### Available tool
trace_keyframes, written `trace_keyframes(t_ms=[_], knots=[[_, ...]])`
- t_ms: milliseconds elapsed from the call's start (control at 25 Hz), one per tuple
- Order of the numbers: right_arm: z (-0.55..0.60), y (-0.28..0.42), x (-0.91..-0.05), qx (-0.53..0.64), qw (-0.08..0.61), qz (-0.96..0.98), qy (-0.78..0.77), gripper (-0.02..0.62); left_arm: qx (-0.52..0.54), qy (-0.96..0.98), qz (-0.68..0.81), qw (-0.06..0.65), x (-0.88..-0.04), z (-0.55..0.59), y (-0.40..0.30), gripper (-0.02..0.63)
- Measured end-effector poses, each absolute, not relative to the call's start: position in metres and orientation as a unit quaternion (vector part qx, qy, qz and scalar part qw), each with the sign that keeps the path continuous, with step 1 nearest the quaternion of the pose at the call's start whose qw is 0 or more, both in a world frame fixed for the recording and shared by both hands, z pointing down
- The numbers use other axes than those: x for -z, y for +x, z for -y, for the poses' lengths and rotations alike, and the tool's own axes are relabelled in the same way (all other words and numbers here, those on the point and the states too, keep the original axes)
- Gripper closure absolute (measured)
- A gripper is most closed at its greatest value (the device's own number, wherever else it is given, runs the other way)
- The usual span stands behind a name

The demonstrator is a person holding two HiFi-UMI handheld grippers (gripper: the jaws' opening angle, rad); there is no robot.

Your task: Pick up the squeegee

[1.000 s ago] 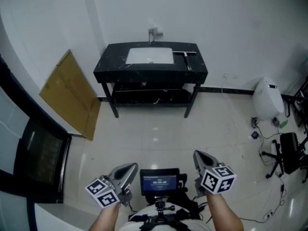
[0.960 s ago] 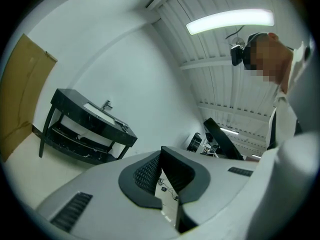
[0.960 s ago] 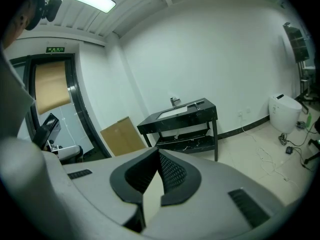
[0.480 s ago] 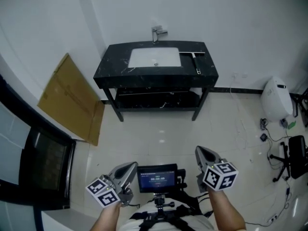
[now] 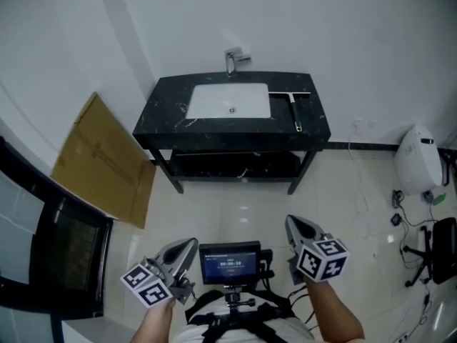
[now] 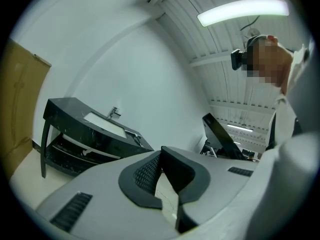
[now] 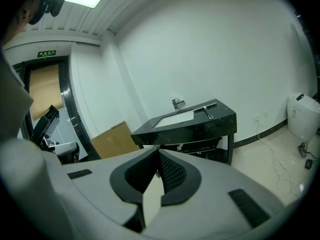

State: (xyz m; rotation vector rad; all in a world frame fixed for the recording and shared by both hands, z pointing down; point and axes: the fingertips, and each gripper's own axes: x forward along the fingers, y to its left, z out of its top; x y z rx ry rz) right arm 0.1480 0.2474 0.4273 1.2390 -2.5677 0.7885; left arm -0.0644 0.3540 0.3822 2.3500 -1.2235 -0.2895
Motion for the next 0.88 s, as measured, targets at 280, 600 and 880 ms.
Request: trace_keyframes(t_ms=[280,600,880], knots=[[-0.204,0.152,-0.434,-0.269,0.104,0.852,0.437,0.6,0.101,0.861,0.436,0.241,-0.382,-0.306,-0.066,0.609],[-0.164,0.134,-0.442,-0.269,0.105,0.83,0.477,0.588,0.1,0.875,0.402,0.251,-0.393,-0.254,-0.091,0.609],[-0.119,0.091,-0.435,-0.265,0.096,0.808,0.517,0.577,0.094,0.886,0.373,0.258,-0.393,-0.193,-0.148,0.609]])
